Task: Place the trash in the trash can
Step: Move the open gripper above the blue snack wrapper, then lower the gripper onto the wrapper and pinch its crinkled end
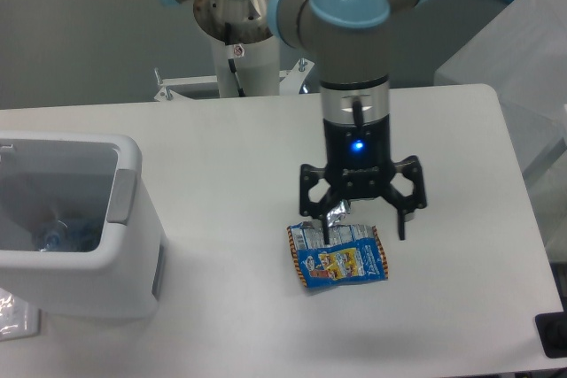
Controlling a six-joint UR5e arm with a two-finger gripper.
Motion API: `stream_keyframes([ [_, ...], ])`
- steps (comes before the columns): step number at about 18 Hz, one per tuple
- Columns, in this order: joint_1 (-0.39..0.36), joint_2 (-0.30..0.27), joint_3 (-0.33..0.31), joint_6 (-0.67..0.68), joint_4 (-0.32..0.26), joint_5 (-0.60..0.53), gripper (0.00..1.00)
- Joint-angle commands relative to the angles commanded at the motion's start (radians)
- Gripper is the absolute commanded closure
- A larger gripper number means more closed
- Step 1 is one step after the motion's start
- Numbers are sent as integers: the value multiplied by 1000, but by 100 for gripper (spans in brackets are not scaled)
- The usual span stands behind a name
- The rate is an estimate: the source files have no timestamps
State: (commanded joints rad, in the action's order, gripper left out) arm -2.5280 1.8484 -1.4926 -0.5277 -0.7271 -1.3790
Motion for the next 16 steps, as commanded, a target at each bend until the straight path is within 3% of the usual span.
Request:
stream_keyframes([
  [9,3,0,-9,2,2,-2,0],
  [12,9,28,-12,-6,2,-3,0],
  [16,9,17,-93,-144,-3,-9,0],
])
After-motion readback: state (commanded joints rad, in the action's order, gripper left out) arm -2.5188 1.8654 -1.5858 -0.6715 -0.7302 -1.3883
